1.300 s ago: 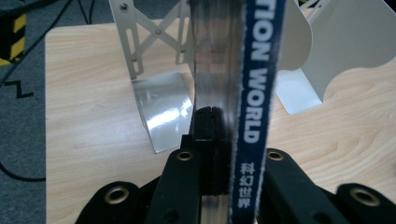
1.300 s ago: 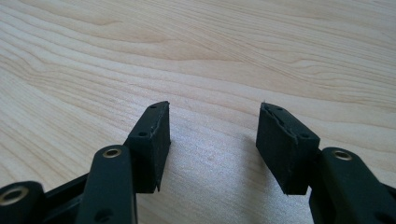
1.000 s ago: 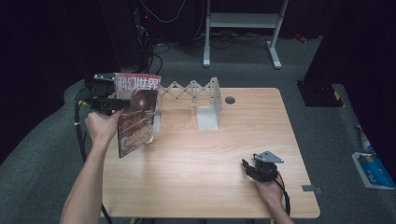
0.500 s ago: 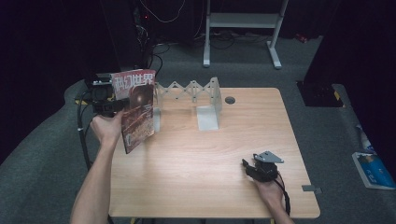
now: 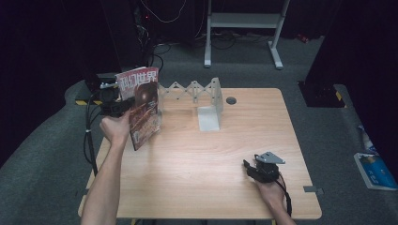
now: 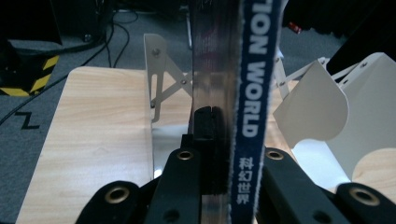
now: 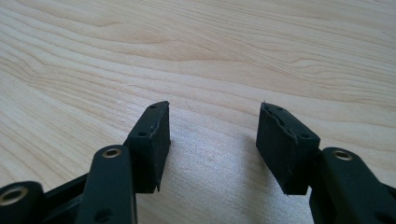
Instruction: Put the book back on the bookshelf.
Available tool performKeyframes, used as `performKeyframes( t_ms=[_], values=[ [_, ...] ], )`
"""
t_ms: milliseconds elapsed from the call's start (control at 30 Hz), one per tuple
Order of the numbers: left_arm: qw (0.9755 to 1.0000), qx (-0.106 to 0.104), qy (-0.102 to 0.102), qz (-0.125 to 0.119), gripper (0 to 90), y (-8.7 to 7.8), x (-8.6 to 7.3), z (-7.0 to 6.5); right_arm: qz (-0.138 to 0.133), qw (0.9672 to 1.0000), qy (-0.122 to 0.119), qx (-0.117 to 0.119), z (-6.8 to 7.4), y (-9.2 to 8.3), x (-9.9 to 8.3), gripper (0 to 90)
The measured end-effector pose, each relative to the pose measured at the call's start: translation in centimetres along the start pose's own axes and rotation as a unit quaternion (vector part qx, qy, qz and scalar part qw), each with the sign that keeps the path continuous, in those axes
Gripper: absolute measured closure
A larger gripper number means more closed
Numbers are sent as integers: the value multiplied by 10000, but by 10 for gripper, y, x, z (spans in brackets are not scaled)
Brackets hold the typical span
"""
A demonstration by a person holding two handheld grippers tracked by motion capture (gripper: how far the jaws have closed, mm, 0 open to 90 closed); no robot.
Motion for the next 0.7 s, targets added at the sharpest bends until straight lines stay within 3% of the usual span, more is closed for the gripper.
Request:
performKeyframes(
  t_ms=[200, 433, 700],
  values=[
    [9997, -2, 3, -263, 840, 8, 0, -1, -2, 10000, -4, -3, 0, 0, 0, 447],
    [9992, 24, 32, -401, 840, 18, -3, 0, -8, 10000, -12, -15, 0, 0, 0, 445],
    [9993, -31, 75, -372, 836, 25, -7, -1, -14, 10000, -16, -15, 0, 0, 0, 445]
  ],
)
Point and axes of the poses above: each handheld gripper's, and its own axes: y roughly forward along the jaws, x roughly out of its top, z roughly to its left, the point moved 5 cm from there along y, roughly forward along the jaws, and after that the axes turned 13 degrees about -x, right-handed, at the moved point
